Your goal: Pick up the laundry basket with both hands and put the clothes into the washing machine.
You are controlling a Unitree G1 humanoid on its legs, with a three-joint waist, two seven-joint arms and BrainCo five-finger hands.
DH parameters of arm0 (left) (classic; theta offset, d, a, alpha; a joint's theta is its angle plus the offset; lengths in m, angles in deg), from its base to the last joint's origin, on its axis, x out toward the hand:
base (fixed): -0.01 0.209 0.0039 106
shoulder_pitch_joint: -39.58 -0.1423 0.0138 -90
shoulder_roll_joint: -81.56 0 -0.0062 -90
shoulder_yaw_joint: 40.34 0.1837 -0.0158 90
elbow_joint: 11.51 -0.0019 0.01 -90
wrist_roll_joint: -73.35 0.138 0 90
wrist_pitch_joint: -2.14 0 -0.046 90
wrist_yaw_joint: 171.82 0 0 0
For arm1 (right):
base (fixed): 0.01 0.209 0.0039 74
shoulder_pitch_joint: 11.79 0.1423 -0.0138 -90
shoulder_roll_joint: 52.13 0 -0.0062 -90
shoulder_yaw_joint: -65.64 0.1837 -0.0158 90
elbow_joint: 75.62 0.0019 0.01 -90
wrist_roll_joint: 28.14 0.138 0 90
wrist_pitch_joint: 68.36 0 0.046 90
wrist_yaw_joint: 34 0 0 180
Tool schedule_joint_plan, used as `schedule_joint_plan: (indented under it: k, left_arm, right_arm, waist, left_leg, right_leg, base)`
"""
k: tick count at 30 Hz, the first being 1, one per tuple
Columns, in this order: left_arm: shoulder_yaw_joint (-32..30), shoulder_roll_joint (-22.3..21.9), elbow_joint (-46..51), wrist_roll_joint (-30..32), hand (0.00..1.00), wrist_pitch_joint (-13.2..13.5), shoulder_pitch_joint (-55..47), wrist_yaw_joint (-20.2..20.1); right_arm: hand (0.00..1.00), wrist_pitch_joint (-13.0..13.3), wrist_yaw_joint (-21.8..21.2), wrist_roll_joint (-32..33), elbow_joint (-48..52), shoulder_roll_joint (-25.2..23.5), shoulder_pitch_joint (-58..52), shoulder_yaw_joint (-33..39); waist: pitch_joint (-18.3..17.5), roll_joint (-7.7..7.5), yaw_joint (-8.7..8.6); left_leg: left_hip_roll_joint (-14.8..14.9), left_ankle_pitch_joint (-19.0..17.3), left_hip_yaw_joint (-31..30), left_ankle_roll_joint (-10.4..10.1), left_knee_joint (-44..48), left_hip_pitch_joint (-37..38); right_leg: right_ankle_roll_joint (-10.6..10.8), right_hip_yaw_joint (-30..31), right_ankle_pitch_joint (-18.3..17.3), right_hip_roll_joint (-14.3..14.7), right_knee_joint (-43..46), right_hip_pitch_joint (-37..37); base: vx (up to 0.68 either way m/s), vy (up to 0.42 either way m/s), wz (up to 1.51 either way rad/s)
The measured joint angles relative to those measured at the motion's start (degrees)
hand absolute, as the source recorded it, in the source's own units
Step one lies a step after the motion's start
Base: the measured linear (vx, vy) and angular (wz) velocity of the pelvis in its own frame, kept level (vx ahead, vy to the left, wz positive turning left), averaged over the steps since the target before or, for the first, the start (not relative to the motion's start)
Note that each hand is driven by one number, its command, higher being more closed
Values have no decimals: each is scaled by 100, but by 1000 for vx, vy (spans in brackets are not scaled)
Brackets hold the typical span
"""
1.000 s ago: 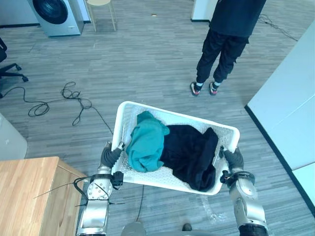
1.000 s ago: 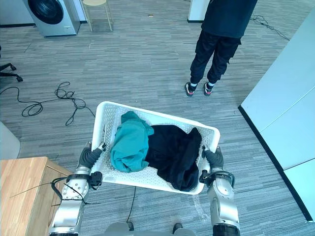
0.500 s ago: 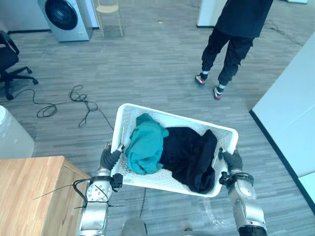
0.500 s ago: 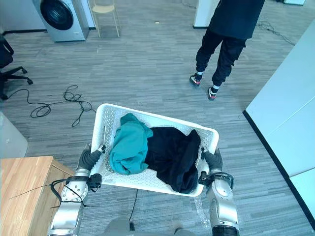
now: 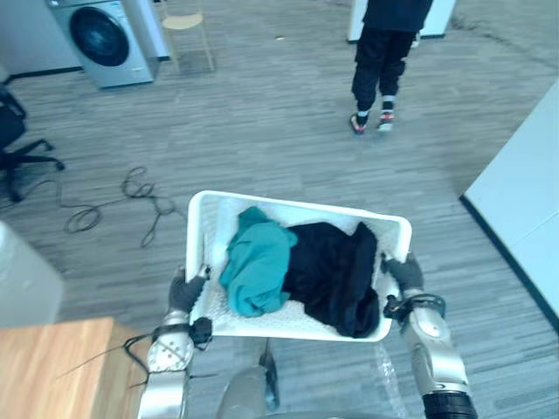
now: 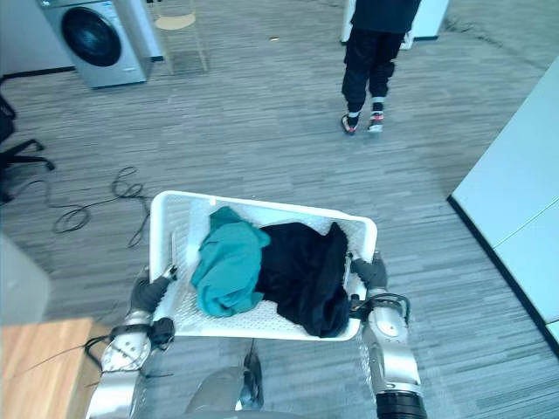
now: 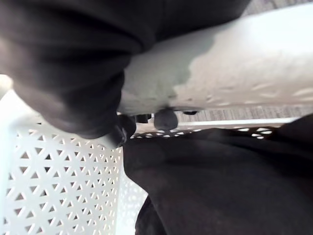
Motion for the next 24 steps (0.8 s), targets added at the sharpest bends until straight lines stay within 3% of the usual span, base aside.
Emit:
schedule_joint_plan:
  k: [1, 2, 3, 4, 5, 7, 8, 9, 11, 12, 13, 14, 15, 16, 17, 18, 19, 20, 21, 22, 23, 24]
  left_arm:
    - [26, 124, -14, 5, 100, -49, -14, -20]
    - [70, 214, -19, 12, 100, -167, -34, -22]
    - [68, 225, -22, 48, 100, -206, -41, -21]
    - [68, 231, -27, 54, 100, -250, -49, -18]
    - [74, 246, -26, 54, 100, -250, -46, -17]
    - [115, 271, -25, 51, 100, -243, 4, -12]
    - [154, 283, -24, 49, 100, -227, 49, -14]
    - [181, 286, -25, 49, 100, -227, 87, -19]
    - [178, 314, -58, 49, 100, -227, 141, -19]
    - [160, 344, -79, 50, 100, -226, 151, -12]
    - [162, 346, -101, 51, 100, -226, 150, -2]
    - [180, 313, -165, 52, 100, -227, 149, 1]
    - [184, 312, -216, 53, 100, -227, 146, 3]
    - [246, 298, -301, 55, 100, -228, 144, 4]
    - [314, 222, -339, 55, 100, -228, 144, 4]
    - [334, 139, -346, 54, 100, -230, 142, 7]
    - [290, 141, -396, 49, 100, -229, 151, 0]
    - [293, 144, -403, 45, 100, -227, 151, -3]
    - [297, 140, -480, 39, 100, -202, 184, -2]
    - [300, 135, -513, 38, 100, -190, 207, -2]
    - [297, 121, -511, 37, 100, -154, 208, -2]
    - [291, 102, -510, 34, 100, -135, 208, -4]
  right_arm:
    - [100, -1, -26, -40, -192, -68, 21, 28]
    - [100, -5, -28, -61, -372, -101, 19, 74]
    - [100, -10, -27, -104, -420, -129, 15, 96]
    - [100, -12, -27, -154, -455, -182, -7, 112]
    - [100, -8, -27, -160, -444, -183, -10, 110]
    - [100, -3, -22, -160, -375, -200, -11, 112]
    - [100, -1, -20, -159, -325, -192, -8, 123]
    - [100, -2, -10, -158, -320, -163, -13, 155]
    - [100, 0, -1, -155, -321, -176, -18, 222]
    - [100, 0, 3, -154, -318, -177, -21, 196]
    - [100, -1, 3, -155, -318, -179, -29, 187]
    - [100, -4, 0, -155, -319, -160, -82, 154]
    - [100, -6, 7, -156, -320, -163, -124, 142]
    - [100, -11, 2, -148, -319, -109, -225, 147]
    - [100, -12, 1, -134, -316, -17, -224, 149]
    - [100, -17, 9, -134, -294, 53, -192, 138]
    - [100, -20, 32, -126, -274, 57, -224, 116]
    - [100, -20, 52, -126, -270, 53, -224, 117]
    - [100, -19, 117, -129, -269, 52, -223, 111]
    - [100, -17, 140, -131, -268, 58, -225, 111]
    - [100, -10, 151, -140, -229, 63, -224, 111]
    - [100, -8, 151, -144, -201, 72, -224, 112]
  waist:
    - [30, -123, -13]
    - [44, -140, -43]
    - [77, -89, -44]
    - [134, 26, -44]
    - [129, 150, -144]
    - [129, 215, -224]
    - [133, 252, -297]
    - [134, 257, -326]
    - [147, 274, -335]
    - [111, 195, -385]
    - [111, 190, -398]
    - [69, 157, -457]
    - [47, 193, -476]
    - [-44, 326, -490]
    - [-63, 602, -459]
    - [-25, 914, -394]
    - [-36, 1015, -252]
    - [-25, 1031, -221]
    - [41, 946, -190]
    - [116, 832, -177]
    - [189, 707, -134]
    - [199, 691, -129]
  left_leg:
    - [-162, -237, 55, 71, 103, 265]
    - [-267, -424, 27, 143, 66, 611]
    - [-284, -495, -7, 181, -5, 823]
    - [-319, -574, -77, 163, -288, 1311]
    - [-342, -590, -201, 149, -729, 1785]
    - [-346, -634, -333, 99, -974, 2061]
    - [-309, -690, -414, 5, -1113, 2281]
    - [-264, -762, -452, -121, -1231, 2519]
    - [-155, -899, -461, -358, -1268, 2786]
    - [-109, -1063, -499, -621, -1397, 3141]
    - [-87, -1146, -563, -735, -1435, 3294]
    - [28, -1294, -750, -924, -1356, 3617]
    - [109, -1314, -818, -961, -1149, 3678]
    - [445, -1282, -932, -996, -60, 3369]
    - [889, -1003, -914, -863, 1054, 2955]
    - [1531, 119, -835, -505, 2450, 2357]
    - [2108, 938, -696, -168, 3610, 1848]
    - [2311, 885, -700, -118, 4162, 1596]
    - [2408, 684, -682, 169, 4916, 1118]
    - [2342, 559, -598, 287, 5129, 826]
    - [2155, 333, -455, 144, 5052, 509]
    - [2059, 205, -401, 27, 4880, 364]
  right_leg:
    - [139, 119, 534, -161, 1052, -363]
    - [112, -60, 617, -272, 1927, -621]
    - [77, -197, 603, -271, 2219, -710]
    - [-190, -574, 467, -250, 2483, -875]
    - [-574, -931, 246, -143, 2297, -1140]
    - [-803, -1060, 108, -20, 1917, -1474]
    - [-892, -1104, 51, 87, 1138, -1781]
    - [-984, -1116, 153, 167, 39, -2004]
    - [-1034, -1138, 695, 253, -1612, -2122]
    - [-1018, -1215, 1255, 279, -2739, -2151]
    - [-1040, -1214, 1378, 274, -2843, -2175]
    - [-1210, -1126, 1728, 307, -2445, -2181]
    - [-1288, -1076, 1845, 372, -2096, -2193]
    - [-1413, -1096, 1938, 581, -1694, -2129]
    - [-1477, -1262, 1690, 852, -1591, -1968]
    - [-1671, -1393, 1505, 1263, -1734, -1605]
    - [-1807, -1382, 1403, 1598, -1994, -1169]
    - [-1866, -1377, 1363, 1708, -2145, -944]
    - [-1945, -1313, 1310, 1798, -2446, -438]
    - [-1955, -1213, 1304, 1790, -2729, -41]
    - [-1955, -1117, 1303, 1729, -3074, 386]
    - [-1955, -1073, 1303, 1713, -3218, 551]
  base:
    - [457, 163, 17]
    - [589, 163, 18]
    - [475, 105, 8]
    - [671, 122, 9]
    - [523, 83, 17]
    - [454, 33, 32]
    - [516, -3, 40]
    - [628, -25, 38]
    - [628, -87, 26]
    - [619, -149, 30]
    - [796, -235, 52]
    - [571, -206, 50]
    - [735, -304, 64]
    - [726, -343, 39]
    - [864, -372, 10]
    - [856, -335, -40]
    - [713, -240, -50]
    - [688, -217, -47]
    - [543, -152, -25]
    - [662, -164, -33]
    - [629, -124, -27]
    - [607, -89, -35]
